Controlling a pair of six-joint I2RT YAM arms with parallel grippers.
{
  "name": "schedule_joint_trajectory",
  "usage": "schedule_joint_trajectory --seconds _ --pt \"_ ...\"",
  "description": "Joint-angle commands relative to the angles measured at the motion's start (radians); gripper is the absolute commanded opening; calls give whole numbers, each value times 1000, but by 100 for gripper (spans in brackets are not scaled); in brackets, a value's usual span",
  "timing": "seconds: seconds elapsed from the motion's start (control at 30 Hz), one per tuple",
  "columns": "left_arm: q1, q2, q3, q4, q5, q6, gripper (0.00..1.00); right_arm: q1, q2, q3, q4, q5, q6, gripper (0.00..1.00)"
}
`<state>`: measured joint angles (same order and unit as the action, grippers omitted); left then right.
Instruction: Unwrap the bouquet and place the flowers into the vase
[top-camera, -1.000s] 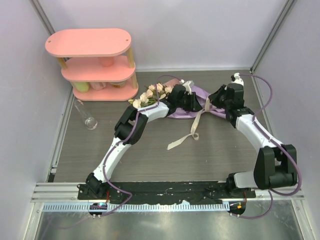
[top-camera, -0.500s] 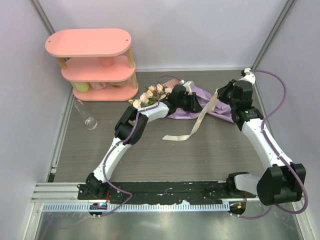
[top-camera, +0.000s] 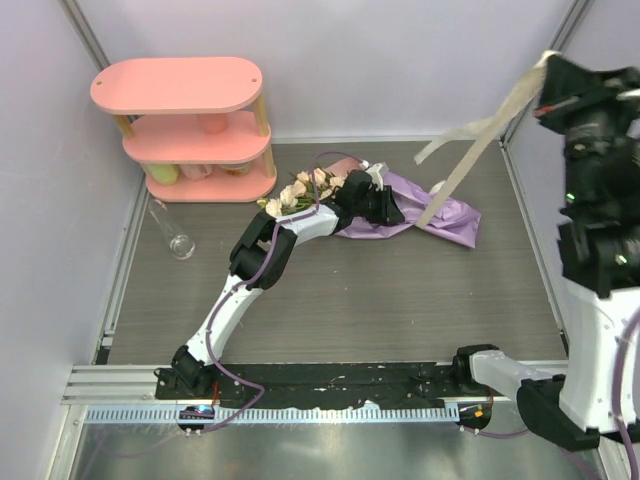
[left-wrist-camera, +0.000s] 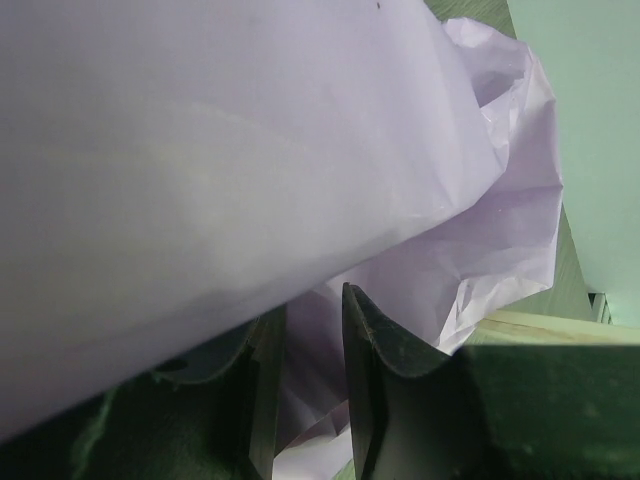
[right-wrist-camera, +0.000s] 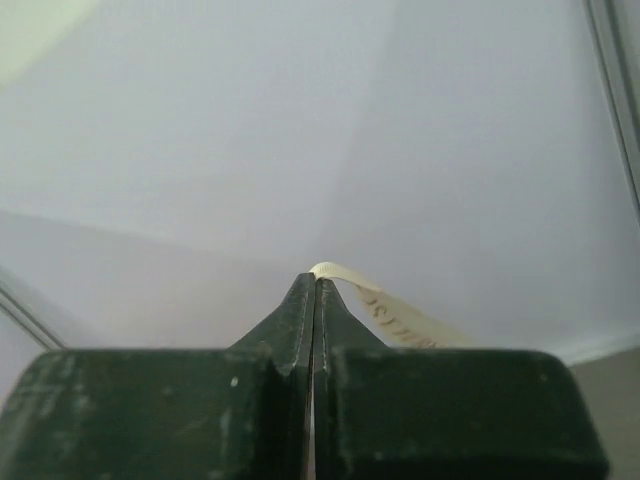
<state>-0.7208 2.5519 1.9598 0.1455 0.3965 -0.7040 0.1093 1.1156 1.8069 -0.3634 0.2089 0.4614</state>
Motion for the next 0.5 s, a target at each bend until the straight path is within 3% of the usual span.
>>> schedule_joint_trajectory --seconds 0.0,0.27,0.47 --pt "-11 -13 16 -3 4 12 33 3 -27 252 -147 23 -18 1" --pt "-19 -100 -25 -4 7 40 34 4 18 491 -334 -31 -9 1" --pt "-39 -119 -16 -4 -2 28 35 6 45 721 -344 -49 8 1"
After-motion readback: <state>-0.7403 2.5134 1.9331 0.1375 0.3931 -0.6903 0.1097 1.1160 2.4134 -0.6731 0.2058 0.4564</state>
